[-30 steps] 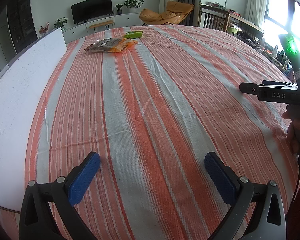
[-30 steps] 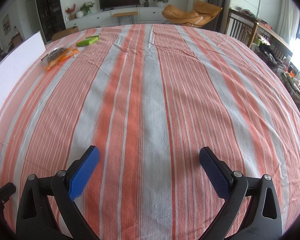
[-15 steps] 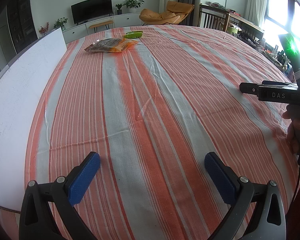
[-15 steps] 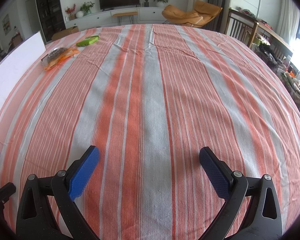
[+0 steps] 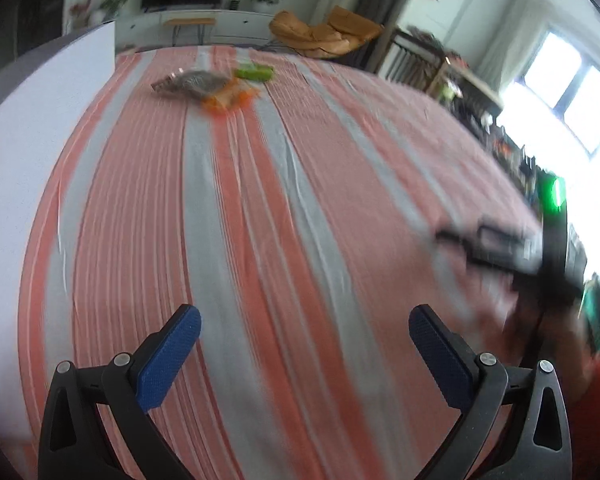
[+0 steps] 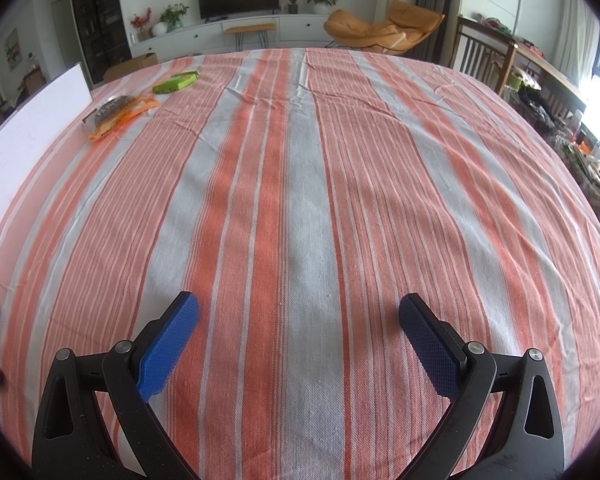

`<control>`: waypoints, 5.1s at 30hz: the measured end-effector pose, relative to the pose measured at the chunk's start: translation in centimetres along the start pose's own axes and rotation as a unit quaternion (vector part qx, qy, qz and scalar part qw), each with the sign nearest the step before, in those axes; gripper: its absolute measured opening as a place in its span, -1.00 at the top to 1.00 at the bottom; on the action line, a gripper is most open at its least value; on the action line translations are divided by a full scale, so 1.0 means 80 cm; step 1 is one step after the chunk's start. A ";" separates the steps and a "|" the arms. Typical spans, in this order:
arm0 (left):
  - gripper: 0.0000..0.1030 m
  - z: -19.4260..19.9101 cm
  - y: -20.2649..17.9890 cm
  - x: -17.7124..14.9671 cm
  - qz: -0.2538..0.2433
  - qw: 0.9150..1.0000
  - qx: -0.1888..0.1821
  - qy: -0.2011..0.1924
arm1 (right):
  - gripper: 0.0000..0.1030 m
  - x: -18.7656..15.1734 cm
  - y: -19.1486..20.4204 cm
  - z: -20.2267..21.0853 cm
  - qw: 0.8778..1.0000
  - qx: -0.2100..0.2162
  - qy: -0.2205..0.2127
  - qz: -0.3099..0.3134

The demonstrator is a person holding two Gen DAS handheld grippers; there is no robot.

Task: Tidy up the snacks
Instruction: 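Grasp the walnut bag with orange label with the left tool, then grasp the green cracker pack with the right tool, then carry the walnut bag with left tool while right carries cracker pack into box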

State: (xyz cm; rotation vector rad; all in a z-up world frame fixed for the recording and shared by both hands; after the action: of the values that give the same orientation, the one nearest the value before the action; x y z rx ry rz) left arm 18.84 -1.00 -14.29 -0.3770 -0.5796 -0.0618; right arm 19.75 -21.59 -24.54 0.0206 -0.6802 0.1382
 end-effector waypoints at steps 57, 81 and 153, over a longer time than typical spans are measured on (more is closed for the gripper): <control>-1.00 -0.045 0.108 0.049 -0.049 0.986 0.156 -0.014 | -0.97 -0.004 0.004 0.004 1.000 -0.001 0.000 -0.004; -1.00 -0.041 0.111 0.046 -0.047 0.986 0.158 -0.015 | -0.96 0.026 0.023 -0.015 0.997 0.040 0.052 0.037; -0.88 0.303 0.381 0.064 0.178 0.951 0.213 -0.136 | -0.78 0.145 0.578 0.179 0.897 0.409 0.002 0.166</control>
State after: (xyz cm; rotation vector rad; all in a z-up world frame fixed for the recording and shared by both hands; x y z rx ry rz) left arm 15.41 36.40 -2.89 -0.0615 -0.7688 0.4648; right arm 13.53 24.71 -7.36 0.7188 -0.5751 0.7499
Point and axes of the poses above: each gripper's, at about its wrist camera, not at the fingertips, and z roughly against the way its jaws point, y to its left, x to its top, the point moved 9 cm from there along -z, roughly the way its jaws point, and after that the axes turned 1 degree about -x, right-handed, at the moved point
